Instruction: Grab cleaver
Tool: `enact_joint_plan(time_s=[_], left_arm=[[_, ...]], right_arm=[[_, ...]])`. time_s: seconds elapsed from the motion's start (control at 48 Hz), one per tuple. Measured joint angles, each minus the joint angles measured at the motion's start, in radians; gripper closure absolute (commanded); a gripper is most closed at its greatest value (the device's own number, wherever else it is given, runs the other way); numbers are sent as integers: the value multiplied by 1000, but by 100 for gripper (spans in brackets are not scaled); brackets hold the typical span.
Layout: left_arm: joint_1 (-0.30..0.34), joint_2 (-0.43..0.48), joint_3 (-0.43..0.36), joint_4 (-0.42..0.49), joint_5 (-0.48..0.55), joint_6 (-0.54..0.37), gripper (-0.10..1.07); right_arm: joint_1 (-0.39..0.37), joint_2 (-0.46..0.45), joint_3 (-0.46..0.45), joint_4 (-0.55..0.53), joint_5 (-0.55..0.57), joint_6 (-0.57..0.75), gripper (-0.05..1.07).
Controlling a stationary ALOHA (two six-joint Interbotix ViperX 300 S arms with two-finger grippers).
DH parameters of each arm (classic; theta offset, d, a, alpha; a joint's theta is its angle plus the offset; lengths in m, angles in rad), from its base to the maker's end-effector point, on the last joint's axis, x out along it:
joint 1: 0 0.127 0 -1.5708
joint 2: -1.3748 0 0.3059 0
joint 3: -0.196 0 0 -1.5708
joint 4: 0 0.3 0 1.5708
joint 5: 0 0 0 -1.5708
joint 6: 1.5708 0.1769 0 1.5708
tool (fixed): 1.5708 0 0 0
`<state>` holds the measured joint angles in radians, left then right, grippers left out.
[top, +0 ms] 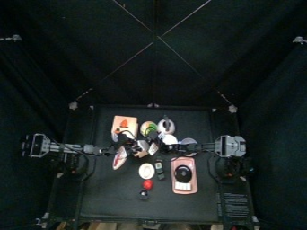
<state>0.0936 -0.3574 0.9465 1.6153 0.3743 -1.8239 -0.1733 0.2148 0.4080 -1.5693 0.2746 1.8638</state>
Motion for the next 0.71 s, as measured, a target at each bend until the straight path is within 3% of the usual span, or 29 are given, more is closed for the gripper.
enact_joint_plan(time_s=[0.708], left_arm=[[-38, -2, -23, -21, -6, 2, 59]], right_arm=[[11, -2, -5, -2, 2, 0, 65]])
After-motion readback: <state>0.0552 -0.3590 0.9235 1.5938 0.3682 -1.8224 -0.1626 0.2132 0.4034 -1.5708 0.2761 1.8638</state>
